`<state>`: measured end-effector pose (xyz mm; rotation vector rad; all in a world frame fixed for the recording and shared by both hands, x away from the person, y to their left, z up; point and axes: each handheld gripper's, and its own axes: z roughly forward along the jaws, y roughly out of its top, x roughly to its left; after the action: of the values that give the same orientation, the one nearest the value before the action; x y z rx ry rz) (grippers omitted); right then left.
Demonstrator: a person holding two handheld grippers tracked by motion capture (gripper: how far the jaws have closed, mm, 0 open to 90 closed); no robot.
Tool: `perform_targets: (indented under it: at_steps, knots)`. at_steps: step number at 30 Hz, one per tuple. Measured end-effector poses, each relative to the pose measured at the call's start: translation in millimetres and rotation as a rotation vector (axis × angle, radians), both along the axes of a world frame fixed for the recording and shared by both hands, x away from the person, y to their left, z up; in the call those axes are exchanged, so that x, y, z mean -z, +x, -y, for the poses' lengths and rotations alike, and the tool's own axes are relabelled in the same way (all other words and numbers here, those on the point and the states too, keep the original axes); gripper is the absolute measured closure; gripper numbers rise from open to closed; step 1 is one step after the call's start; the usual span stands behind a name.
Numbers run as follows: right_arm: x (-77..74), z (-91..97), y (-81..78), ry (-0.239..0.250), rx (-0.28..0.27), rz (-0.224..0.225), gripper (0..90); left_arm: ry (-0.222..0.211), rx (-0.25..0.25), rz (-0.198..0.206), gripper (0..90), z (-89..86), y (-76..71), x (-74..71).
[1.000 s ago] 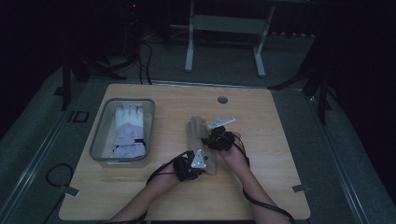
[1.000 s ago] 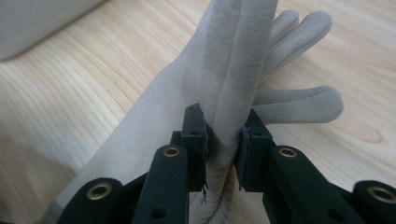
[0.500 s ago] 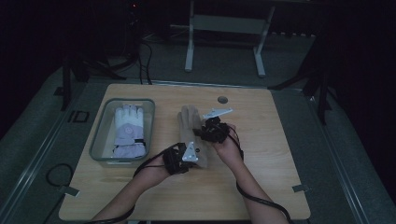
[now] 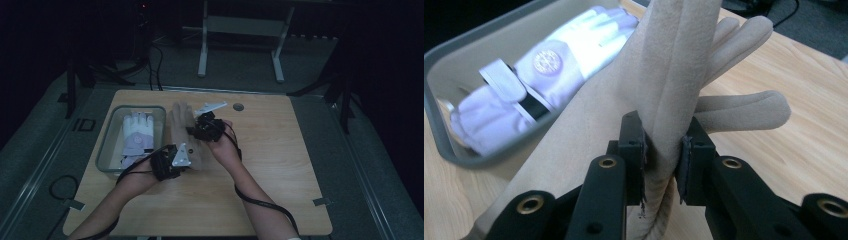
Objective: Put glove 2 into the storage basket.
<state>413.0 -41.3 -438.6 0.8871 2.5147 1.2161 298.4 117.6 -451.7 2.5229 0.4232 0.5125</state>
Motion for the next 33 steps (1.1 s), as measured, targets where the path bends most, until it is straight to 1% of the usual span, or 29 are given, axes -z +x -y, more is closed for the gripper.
perform_targets:
  at_steps: [1,4,5,6,8,9,12,15,17,20,24,25,27,28,29,32,33]
  knots:
    - [-1.2,-6.9,0.4,-0.002,-0.007,0.000,76.1,0.009,-0.007,-0.001,82.7,-6.7,-0.5,-1.4]
    - [-5.1,-27.5,2.2,-0.006,-0.026,0.001,76.1,0.015,-0.030,-0.003,82.6,-22.6,-1.2,-4.8]
    - [-6.2,-34.3,3.1,-0.002,-0.033,-0.003,76.1,0.023,-0.039,0.000,82.6,-28.5,-1.6,-6.2]
    - [-7.2,-41.1,3.7,0.001,-0.040,0.002,76.1,0.026,-0.048,-0.004,82.7,-36.4,-1.5,-7.8]
    - [-9.3,-56.7,5.2,0.006,-0.054,-0.004,76.0,0.031,-0.063,-0.005,82.6,-47.2,-1.8,-9.8]
    - [-9.7,-61.9,5.4,0.004,-0.056,0.000,76.0,0.033,-0.071,-0.009,82.6,-54.8,-1.9,-10.7]
    - [-10.4,-82.9,7.9,-0.012,-0.074,0.004,76.0,0.042,-0.094,-0.010,82.6,-70.2,-1.7,-11.7]
    - [-9.0,-100.6,11.0,-0.010,-0.086,-0.002,76.0,0.035,-0.120,-0.015,82.6,-84.9,-2.0,-9.7]
    - [-6.1,-111.6,13.4,-0.006,-0.095,-0.016,76.0,0.030,-0.136,-0.018,82.6,-92.0,-2.4,-8.0]
    - [-1.4,-129.4,17.0,-0.017,-0.111,-0.024,76.0,0.033,-0.162,-0.024,82.6,-104.3,-2.0,-5.3]
    - [0.0,-147.4,22.1,-0.022,-0.124,-0.034,76.0,0.019,-0.192,-0.035,82.6,-120.5,-0.3,-5.0]
    - [0.0,-151.1,23.6,-0.020,-0.132,-0.041,75.9,0.016,-0.200,-0.031,82.6,-123.8,-0.5,-5.6]
    - [0.4,-157.9,24.8,-0.020,-0.132,-0.041,75.9,0.014,-0.204,-0.038,82.6,-129.7,-0.3,-6.0]
    - [1.8,-161.6,25.6,-0.022,-0.136,-0.049,75.9,0.015,-0.209,-0.038,82.6,-131.1,-0.3,-5.7]
    - [3.1,-163.5,25.9,-0.025,-0.136,-0.047,75.9,0.015,-0.210,-0.045,82.6,-132.9,0.4,-4.5]
    - [11.0,-168.6,28.0,-0.029,-0.131,-0.064,75.9,0.014,-0.218,-0.068,82.5,-136.0,3.5,2.6]
    - [14.7,-169.4,28.8,-0.035,-0.132,-0.069,75.9,0.006,-0.221,-0.075,82.5,-136.2,4.5,5.9]
